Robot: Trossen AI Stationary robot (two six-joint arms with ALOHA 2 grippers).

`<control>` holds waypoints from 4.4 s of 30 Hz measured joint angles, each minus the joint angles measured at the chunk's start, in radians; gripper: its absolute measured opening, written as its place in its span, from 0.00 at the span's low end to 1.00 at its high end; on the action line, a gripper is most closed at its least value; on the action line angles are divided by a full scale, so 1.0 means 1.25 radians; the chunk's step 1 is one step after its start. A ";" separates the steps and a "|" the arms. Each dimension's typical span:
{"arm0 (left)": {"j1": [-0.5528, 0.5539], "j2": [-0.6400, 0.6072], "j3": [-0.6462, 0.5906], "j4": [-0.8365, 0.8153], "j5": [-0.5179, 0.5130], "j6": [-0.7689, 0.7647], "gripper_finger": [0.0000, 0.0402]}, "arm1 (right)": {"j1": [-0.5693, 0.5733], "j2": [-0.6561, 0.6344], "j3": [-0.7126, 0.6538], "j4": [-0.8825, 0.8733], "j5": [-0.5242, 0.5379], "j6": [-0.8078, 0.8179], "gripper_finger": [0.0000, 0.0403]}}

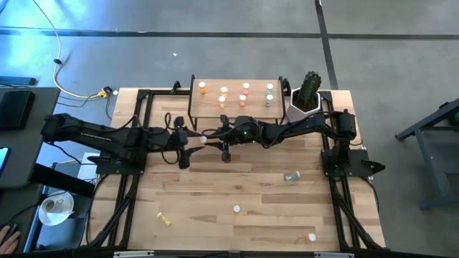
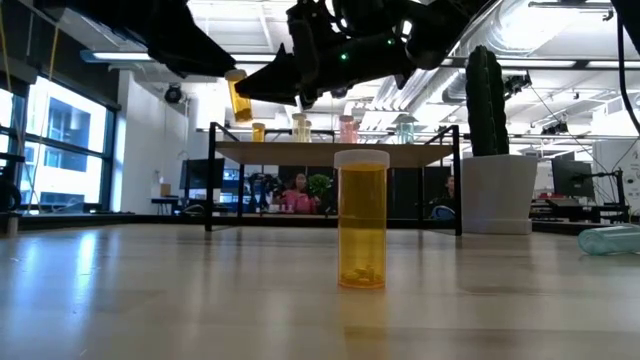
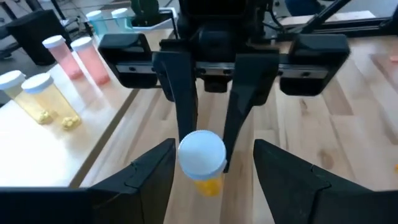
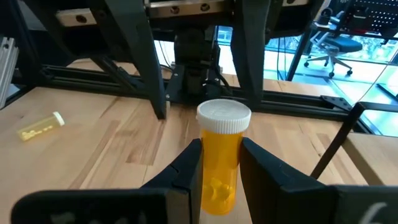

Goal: Pick and place medicine bottles onto shelf by color
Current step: Put the left orange pill bottle on the shelf aligned with the other orange pill bottle

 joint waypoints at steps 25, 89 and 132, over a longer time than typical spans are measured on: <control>0.118 0.041 0.000 0.016 0.132 -0.030 0.51 | 0.000 0.000 -0.001 -0.006 0.000 -0.006 0.19; 0.259 0.039 0.180 -0.182 0.065 0.081 0.29 | -0.041 -0.124 0.001 -0.214 0.066 -0.043 0.55; 0.609 0.268 0.321 -0.251 0.334 0.076 0.29 | -0.185 -0.290 0.001 -0.377 0.164 -0.029 0.55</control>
